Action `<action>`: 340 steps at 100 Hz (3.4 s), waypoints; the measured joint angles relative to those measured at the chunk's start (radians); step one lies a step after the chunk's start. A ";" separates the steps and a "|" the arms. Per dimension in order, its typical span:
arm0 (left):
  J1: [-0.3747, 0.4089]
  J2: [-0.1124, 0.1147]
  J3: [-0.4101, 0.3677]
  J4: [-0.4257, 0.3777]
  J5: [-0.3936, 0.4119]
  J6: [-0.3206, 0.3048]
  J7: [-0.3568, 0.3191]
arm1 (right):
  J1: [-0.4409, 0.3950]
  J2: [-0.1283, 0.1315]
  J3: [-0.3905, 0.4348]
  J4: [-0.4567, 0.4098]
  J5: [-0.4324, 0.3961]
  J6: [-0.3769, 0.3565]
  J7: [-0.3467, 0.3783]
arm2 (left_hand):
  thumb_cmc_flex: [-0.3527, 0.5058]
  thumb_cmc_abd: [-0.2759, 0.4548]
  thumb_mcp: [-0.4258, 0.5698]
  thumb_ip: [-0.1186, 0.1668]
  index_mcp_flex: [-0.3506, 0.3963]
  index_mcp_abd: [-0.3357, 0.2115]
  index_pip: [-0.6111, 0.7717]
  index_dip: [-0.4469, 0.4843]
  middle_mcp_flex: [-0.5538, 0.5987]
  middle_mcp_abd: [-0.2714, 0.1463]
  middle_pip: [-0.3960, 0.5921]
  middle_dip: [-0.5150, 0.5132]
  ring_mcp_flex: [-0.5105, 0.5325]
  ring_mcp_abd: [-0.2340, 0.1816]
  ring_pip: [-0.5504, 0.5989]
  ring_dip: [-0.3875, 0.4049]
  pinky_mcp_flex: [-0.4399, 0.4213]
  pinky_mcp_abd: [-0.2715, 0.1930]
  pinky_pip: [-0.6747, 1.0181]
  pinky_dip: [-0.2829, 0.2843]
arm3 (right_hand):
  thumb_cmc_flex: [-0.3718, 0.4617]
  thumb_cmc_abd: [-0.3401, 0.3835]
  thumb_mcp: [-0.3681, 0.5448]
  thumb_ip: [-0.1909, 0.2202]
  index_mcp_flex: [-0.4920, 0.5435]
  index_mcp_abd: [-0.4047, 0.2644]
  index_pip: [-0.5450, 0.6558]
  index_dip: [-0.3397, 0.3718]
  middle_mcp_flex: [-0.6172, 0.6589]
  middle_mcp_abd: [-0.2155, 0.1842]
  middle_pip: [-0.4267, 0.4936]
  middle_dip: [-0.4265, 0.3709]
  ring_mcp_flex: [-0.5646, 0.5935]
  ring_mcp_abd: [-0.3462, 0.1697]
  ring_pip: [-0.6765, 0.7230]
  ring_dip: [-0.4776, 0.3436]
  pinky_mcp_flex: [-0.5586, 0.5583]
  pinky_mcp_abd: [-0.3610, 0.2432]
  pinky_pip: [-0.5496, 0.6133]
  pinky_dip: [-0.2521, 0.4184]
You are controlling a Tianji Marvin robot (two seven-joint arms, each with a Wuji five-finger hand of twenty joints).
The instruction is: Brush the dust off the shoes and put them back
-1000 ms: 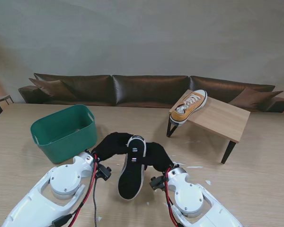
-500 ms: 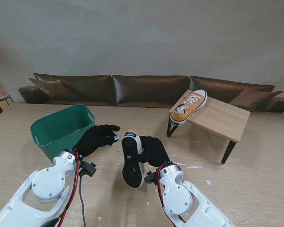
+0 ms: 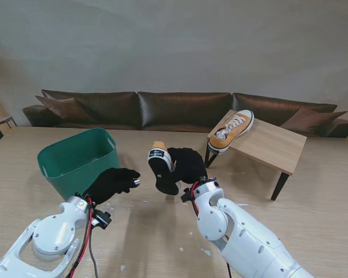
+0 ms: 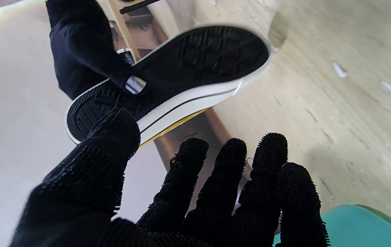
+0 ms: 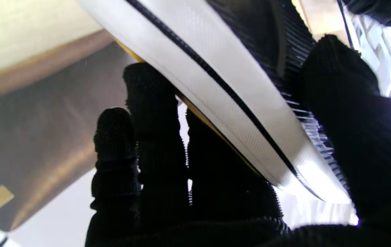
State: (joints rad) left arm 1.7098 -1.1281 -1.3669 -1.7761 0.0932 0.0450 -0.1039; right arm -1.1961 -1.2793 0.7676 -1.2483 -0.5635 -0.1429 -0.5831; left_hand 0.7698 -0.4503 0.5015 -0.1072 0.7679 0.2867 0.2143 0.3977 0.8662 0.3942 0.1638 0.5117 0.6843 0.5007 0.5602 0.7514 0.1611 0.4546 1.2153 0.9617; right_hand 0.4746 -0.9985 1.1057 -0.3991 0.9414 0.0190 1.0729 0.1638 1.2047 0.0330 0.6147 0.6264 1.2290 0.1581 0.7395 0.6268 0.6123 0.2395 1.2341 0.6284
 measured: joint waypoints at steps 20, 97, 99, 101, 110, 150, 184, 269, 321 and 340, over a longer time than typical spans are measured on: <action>0.016 0.002 -0.001 0.000 0.009 0.017 -0.003 | 0.071 -0.019 -0.049 0.127 -0.032 -0.018 -0.049 | 0.001 0.024 -0.011 0.000 0.013 0.013 0.014 0.018 0.001 0.005 0.002 0.000 0.000 0.003 0.000 0.000 0.000 0.002 -0.009 0.000 | -0.019 -0.002 0.000 -0.010 -0.012 -0.068 0.008 -0.045 0.002 -0.058 -0.096 -0.072 0.000 -0.039 -0.063 -0.014 0.000 -0.027 -0.003 -0.020; 0.051 0.003 -0.018 -0.005 0.036 0.030 0.003 | -0.017 0.024 -0.051 0.113 -0.116 -0.233 -0.052 | 0.003 0.048 -0.025 0.000 0.035 0.024 0.026 0.040 0.002 0.015 0.011 0.013 0.000 0.004 0.000 0.000 0.000 0.003 -0.010 0.002 | -0.032 -0.092 0.000 -0.029 -0.035 -0.059 0.099 -0.075 -0.028 -0.020 -0.038 -0.045 -0.047 0.007 -0.018 0.053 0.001 -0.004 0.001 -0.021; 0.053 0.003 -0.019 -0.006 0.037 0.030 0.003 | -0.018 0.025 -0.055 0.113 -0.119 -0.237 -0.053 | 0.008 0.053 -0.026 0.000 0.036 0.025 0.026 0.040 0.002 0.016 0.012 0.013 0.000 0.004 0.000 0.000 0.000 0.003 -0.010 0.002 | -0.032 -0.097 0.000 -0.029 -0.037 -0.051 0.099 -0.076 -0.029 -0.015 -0.038 -0.043 -0.047 0.011 -0.018 0.057 0.001 -0.004 0.001 -0.021; 0.055 0.003 -0.020 -0.007 0.037 0.031 0.002 | -0.020 0.025 -0.058 0.114 -0.122 -0.243 -0.055 | 0.010 0.048 -0.026 0.001 0.037 0.026 0.026 0.041 0.002 0.016 0.012 0.013 0.000 0.004 0.000 0.000 0.000 0.003 -0.010 0.002 | -0.032 -0.104 0.000 -0.028 -0.038 -0.048 0.099 -0.077 -0.030 -0.011 -0.036 -0.043 -0.047 0.013 -0.017 0.058 0.001 -0.004 0.002 -0.021; 0.066 0.003 -0.027 -0.013 0.037 0.032 0.001 | -0.026 0.029 -0.076 0.120 -0.136 -0.266 -0.054 | 0.010 0.048 -0.026 0.001 0.046 0.034 0.025 0.043 0.014 0.017 0.013 0.021 0.001 0.004 0.000 0.000 0.000 0.004 -0.010 0.002 | -0.032 -0.118 -0.001 -0.071 -0.048 -0.038 0.103 -0.080 -0.041 -0.001 -0.022 -0.035 -0.047 0.016 0.011 0.063 0.001 -0.004 0.009 -0.021; 0.121 0.003 -0.055 -0.035 0.043 0.028 0.019 | -0.009 0.029 -0.169 0.207 -0.164 -0.341 -0.055 | 0.011 0.060 -0.037 0.001 0.047 0.035 0.025 0.047 0.015 0.019 0.014 0.025 0.001 0.005 0.000 0.000 0.000 0.004 -0.010 0.003 | 0.021 -0.128 -0.167 -0.092 -0.088 -0.043 0.200 -0.080 -0.078 -0.010 0.065 0.014 -0.067 0.020 0.226 0.146 -0.047 -0.007 0.126 0.034; 0.146 0.003 -0.064 -0.036 0.038 0.021 0.028 | 0.021 0.022 -0.234 0.266 -0.210 -0.370 -0.119 | 0.011 0.060 -0.047 0.001 0.048 0.036 0.025 0.048 0.015 0.025 0.014 0.035 0.001 0.005 0.010 0.000 0.000 0.004 -0.010 0.004 | 0.027 -0.130 -0.167 -0.092 -0.088 -0.043 0.211 -0.075 -0.078 0.001 0.080 0.036 -0.069 0.020 0.284 0.164 -0.057 -0.012 0.170 0.038; 0.162 0.003 -0.059 -0.042 0.028 0.033 0.028 | -0.030 0.036 -0.214 0.229 -0.212 -0.343 -0.093 | 0.011 0.060 -0.058 0.001 0.048 0.038 0.025 0.049 0.015 0.026 0.014 0.035 0.001 0.005 0.013 0.010 0.000 0.004 -0.010 0.012 | -0.144 0.046 0.135 0.185 -0.180 -0.112 -0.269 0.281 -0.358 0.009 0.153 -0.030 -0.234 -0.097 0.102 0.069 -0.192 -0.009 0.075 0.061; 0.160 0.003 -0.058 -0.037 0.029 0.029 0.018 | -0.165 0.054 -0.043 0.053 -0.096 -0.361 0.061 | 0.011 0.060 -0.060 0.001 0.049 0.037 0.025 0.050 0.015 0.027 0.014 0.036 0.001 0.005 0.021 0.011 0.000 0.004 -0.010 0.013 | -0.201 0.131 0.095 0.194 -0.254 -0.125 -0.328 0.280 -0.421 0.009 0.091 -0.092 -0.292 0.005 -0.115 -0.076 -0.136 0.061 -0.126 0.021; 0.161 0.003 -0.057 -0.036 0.033 0.026 0.020 | -0.199 0.062 0.020 -0.037 -0.047 -0.349 0.155 | 0.011 0.060 -0.068 0.001 0.049 0.034 0.025 0.050 0.014 0.027 0.014 0.036 -0.004 0.005 0.021 0.011 -0.010 0.004 -0.010 0.013 | -0.206 0.188 0.033 0.195 -0.295 -0.137 -0.358 0.264 -0.470 0.009 0.052 -0.120 -0.338 0.018 -0.189 -0.109 -0.136 0.076 -0.181 0.006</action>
State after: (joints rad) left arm 1.8704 -1.1249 -1.4241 -1.8121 0.1259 0.0709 -0.0835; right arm -1.3950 -1.2176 0.7871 -1.2858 -0.6102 -0.4915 -0.4282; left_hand 0.7805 -0.3903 0.4332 -0.1065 0.8166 0.3208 0.2392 0.4480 0.8805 0.4207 0.1773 0.5472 0.6799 0.5055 0.5812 0.7621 0.1512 0.4584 1.2057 0.9743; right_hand 0.2689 -0.8104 1.1389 -0.2043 0.6467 -0.1179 0.7149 0.4273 0.7348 0.0423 0.6666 0.5061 0.8912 0.1760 0.5500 0.5174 0.4767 0.3151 1.0530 0.6346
